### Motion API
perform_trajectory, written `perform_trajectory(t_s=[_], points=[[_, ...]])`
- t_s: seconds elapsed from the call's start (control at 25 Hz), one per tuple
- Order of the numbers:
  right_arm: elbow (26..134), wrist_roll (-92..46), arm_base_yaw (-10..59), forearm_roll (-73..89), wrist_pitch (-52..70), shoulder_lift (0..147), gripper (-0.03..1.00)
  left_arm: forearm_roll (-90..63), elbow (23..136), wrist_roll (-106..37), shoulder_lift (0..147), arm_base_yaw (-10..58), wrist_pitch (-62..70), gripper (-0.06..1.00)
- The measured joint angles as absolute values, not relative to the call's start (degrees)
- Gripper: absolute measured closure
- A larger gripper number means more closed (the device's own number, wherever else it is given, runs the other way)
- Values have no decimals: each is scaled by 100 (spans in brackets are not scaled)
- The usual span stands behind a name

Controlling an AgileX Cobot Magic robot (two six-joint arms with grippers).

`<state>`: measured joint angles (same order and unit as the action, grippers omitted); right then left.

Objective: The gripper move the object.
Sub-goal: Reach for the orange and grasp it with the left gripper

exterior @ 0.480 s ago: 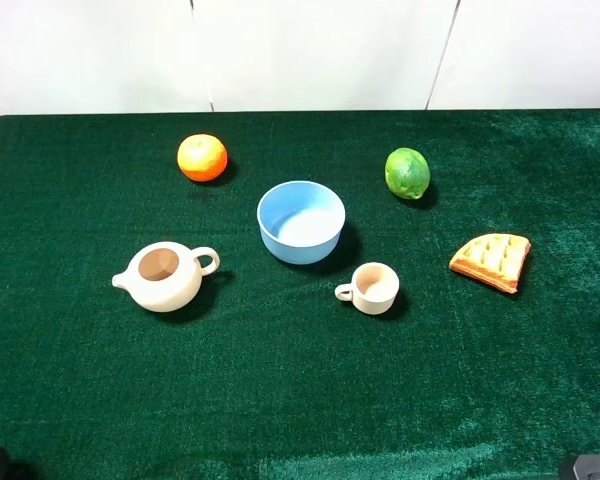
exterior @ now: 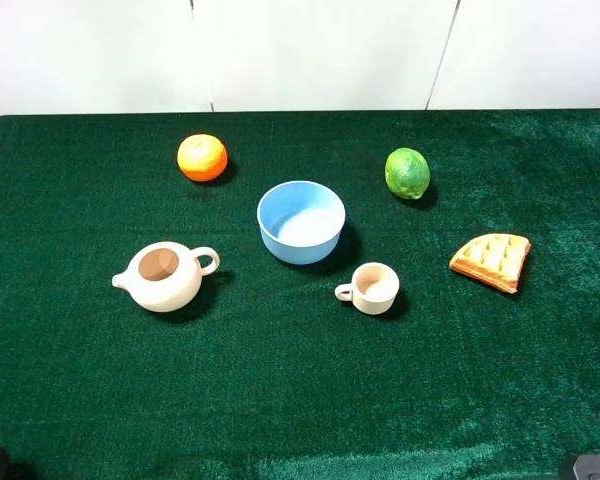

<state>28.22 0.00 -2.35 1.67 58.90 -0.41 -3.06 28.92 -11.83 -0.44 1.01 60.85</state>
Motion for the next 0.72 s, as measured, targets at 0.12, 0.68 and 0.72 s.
perform_trajectory(t_s=[0.12,0.68,0.72], points=[[2822,0,-235,167,5890,-41,28,-306,2892,-1183,-44,101,6085,2],[2822,0,-235,167,5890,-41,28,-178,3164,-992,256,101,5907,2],[2822,0,-235,167,5890,-41,28,-155,3220,-982,382,101,5907,2]])
